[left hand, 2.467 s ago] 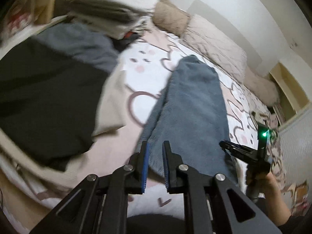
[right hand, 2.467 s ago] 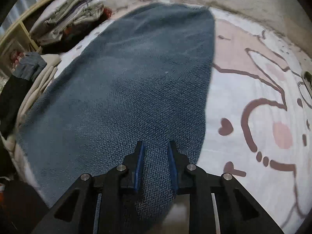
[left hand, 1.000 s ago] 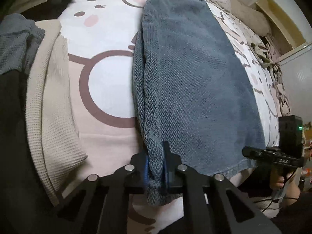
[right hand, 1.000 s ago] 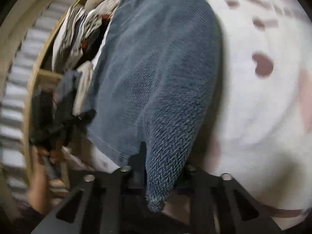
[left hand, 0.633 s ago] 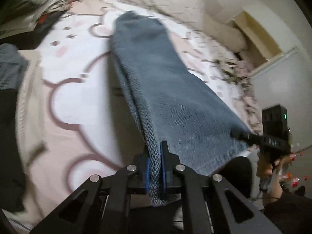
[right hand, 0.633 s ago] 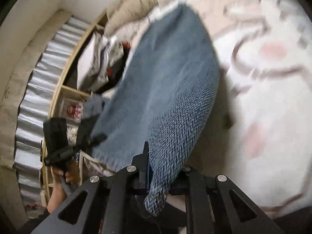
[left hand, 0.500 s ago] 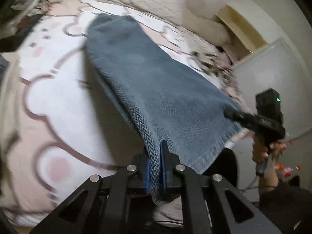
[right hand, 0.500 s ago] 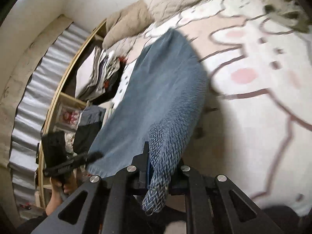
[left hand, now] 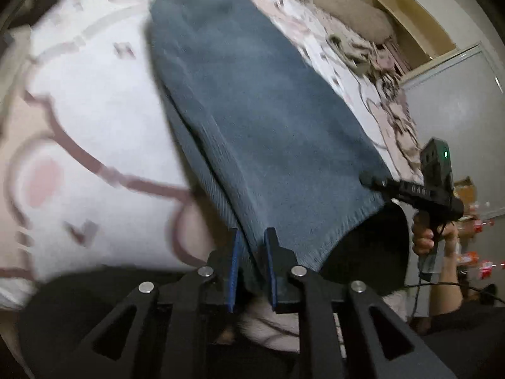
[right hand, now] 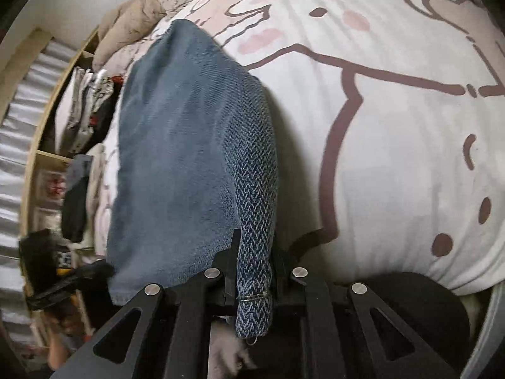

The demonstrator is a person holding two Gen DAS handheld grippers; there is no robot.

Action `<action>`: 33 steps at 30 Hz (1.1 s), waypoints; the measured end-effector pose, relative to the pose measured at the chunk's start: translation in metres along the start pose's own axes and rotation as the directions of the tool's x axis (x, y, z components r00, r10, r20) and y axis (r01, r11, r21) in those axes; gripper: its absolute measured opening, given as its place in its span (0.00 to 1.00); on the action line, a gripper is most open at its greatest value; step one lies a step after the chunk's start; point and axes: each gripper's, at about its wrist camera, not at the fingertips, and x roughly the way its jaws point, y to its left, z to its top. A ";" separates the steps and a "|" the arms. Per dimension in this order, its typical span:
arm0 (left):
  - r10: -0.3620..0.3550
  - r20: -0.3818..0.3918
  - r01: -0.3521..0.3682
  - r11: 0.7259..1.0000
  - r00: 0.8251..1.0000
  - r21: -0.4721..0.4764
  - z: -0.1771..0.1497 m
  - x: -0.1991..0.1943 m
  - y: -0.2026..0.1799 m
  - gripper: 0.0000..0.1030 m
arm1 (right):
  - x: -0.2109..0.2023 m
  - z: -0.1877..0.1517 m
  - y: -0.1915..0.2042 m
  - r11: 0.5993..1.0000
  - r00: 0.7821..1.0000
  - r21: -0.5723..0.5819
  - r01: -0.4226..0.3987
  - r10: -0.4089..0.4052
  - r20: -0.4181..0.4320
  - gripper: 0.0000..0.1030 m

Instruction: Fold clothes

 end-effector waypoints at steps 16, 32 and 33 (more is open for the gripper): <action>0.300 0.267 -0.311 0.950 0.916 0.001 0.310 0.107 0.092 0.19 | 0.014 -0.009 -0.015 0.992 0.994 0.061 0.113 -0.112 -0.008 0.14; 0.246 0.531 -0.395 0.899 0.811 0.186 0.231 0.036 0.034 0.28 | 0.009 -0.014 -0.037 0.981 0.997 0.183 -0.069 0.073 -0.015 0.17; 0.215 0.569 -0.405 0.885 0.794 0.231 0.207 0.021 0.018 0.44 | 0.006 -0.013 -0.038 0.973 0.993 0.201 -0.112 0.116 -0.008 0.17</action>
